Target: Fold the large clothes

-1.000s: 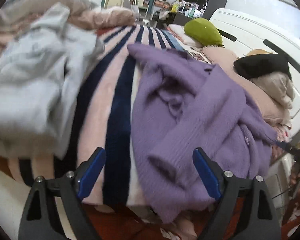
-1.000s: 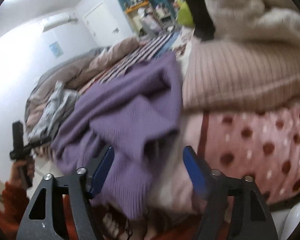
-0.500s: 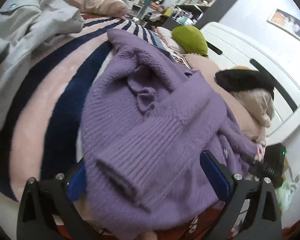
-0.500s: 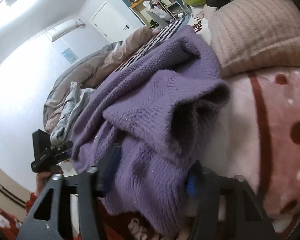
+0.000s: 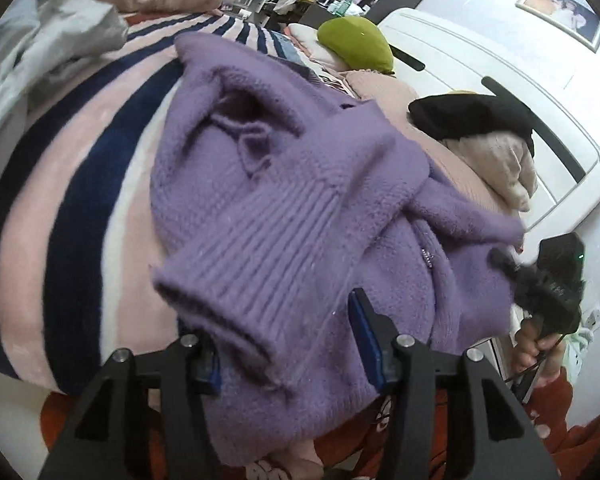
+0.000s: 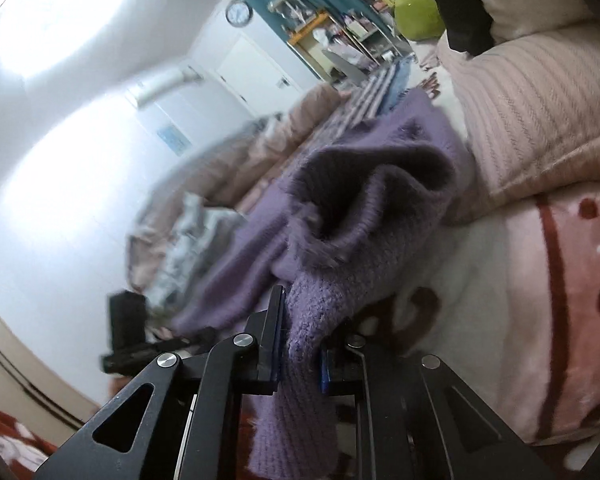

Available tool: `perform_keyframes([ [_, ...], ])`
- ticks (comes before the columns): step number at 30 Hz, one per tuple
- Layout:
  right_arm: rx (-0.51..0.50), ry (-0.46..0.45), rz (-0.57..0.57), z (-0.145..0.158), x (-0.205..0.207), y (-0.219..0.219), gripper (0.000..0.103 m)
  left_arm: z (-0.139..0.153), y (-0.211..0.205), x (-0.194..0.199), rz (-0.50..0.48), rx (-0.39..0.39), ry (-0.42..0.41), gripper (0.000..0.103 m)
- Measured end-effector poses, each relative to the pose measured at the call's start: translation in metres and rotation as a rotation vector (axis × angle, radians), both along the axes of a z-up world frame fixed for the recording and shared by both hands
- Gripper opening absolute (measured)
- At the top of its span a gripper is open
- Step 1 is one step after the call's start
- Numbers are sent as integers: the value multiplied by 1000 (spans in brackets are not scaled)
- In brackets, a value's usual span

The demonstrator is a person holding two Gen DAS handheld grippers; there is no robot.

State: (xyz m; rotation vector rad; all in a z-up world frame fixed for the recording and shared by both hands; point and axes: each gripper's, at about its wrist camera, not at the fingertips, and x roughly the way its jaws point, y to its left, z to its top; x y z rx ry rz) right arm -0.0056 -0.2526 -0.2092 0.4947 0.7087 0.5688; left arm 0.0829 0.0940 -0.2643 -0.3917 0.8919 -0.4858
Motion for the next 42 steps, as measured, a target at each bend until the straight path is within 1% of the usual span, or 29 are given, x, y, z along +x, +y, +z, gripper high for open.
perform_keyframes([
  [1, -31, 47, -10, -9, 3, 3, 10, -1, 1, -1, 9, -12, 0, 47],
  [2, -42, 76, -11, -16, 5, 4, 13, -2, 2, 0, 17, -19, 1, 46],
  [3, -50, 111, -6, -25, 7, 6, 17, -2, 2, 0, 29, -22, 6, 43],
  [4, -55, 139, 6, -34, 6, 8, 26, -2, 3, 1, 38, -22, 11, 34],
  [5, -56, 153, 20, -39, 6, 10, 27, 0, 3, 2, 38, -31, 11, 21],
  [6, -54, 149, 29, -40, 5, 12, 24, 2, 3, 2, 35, -43, 7, 19],
  [7, -42, 132, 40, -39, 2, 15, 11, 8, 2, 1, 38, -49, -7, 17],
  [9, -4, 84, 43, -26, 0, 17, 10, 21, 0, -2, 32, -55, -48, 16],
  [10, 24, 44, 38, -14, -3, 15, 9, 29, -2, -4, 23, -59, -72, 15],
  [12, 50, -2, 29, 4, -5, 12, 9, 54, -4, -10, 10, -52, -141, 15],
  [13, 62, -26, 24, 16, -6, 11, 9, 62, -5, -12, 11, -54, -159, 15],
  [14, 72, -42, 24, 23, -7, 10, 9, 75, -4, -14, 10, -70, -187, 15],
  [17, 111, -94, 45, 46, -12, 10, 8, 97, -3, -18, 16, -96, -237, 15],
  [19, 142, -141, 83, 59, -20, 14, 8, 110, -1, -27, 18, -109, -279, 15],
  [24, 178, -184, 143, 84, -37, 25, 8, 147, 10, -54, 3, -197, -361, 14],
  [26, 182, -212, 171, 100, -47, 27, 8, 163, 19, -65, -3, -212, -393, 14],
  [29, 182, -247, 183, 121, -57, 23, 8, 180, 31, -67, -1, -244, -414, 15],
  [31, 158, -260, 170, 131, -57, 20, 8, 186, 35, -62, 16, -231, -420, 15],
  [32, 142, -264, 159, 136, -53, 18, 8, 187, 35, -57, 27, -203, -422, 15],
  [33, 134, -264, 153, 139, -49, 17, 8, 189, 37, -47, 43, -179, -416, 15],
  [36, 74, -258, 110, 149, -20, 15, 8, 193, 40, -12, 55, -141, -391, 15],
  [37, 56, -257, 101, 152, -6, 13, 8, 194, 42, 8, 69, -113, -366, 15],
  [39, 27, -232, 80, 155, 24, 9, 8, 191, 43, 35, 91, -65, -339, 16],
  [41, 4, -183, 53, 154, 60, 5, 8, 182, 48, 75, 116, -23, -271, 16],
  [42, 12, -133, 41, 150, 81, 2, 8, 175, 50, 91, 125, -14, -240, 16],
])
